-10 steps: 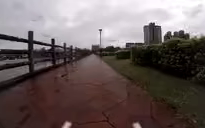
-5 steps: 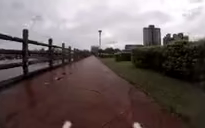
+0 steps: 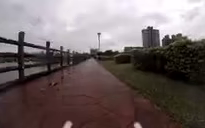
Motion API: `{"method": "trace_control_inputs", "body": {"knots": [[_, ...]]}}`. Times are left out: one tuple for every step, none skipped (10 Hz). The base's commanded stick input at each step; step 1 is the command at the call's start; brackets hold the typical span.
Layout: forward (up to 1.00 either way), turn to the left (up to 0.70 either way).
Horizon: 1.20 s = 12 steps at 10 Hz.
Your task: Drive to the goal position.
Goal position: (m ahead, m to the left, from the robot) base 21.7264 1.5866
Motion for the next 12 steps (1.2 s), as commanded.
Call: {"method": "trace_control_inputs", "body": {"knots": [[0.5, 0.0], [0.5, 0.0], [0.5, 0.0], [0.5, 0.0], [0.5, 0.0], [0.5, 0.0], [0.5, 0.0], [0.5, 0.0], [0.5, 0.0], [0.5, 0.0], [0.5, 0.0], [0.5, 0.0]]}}
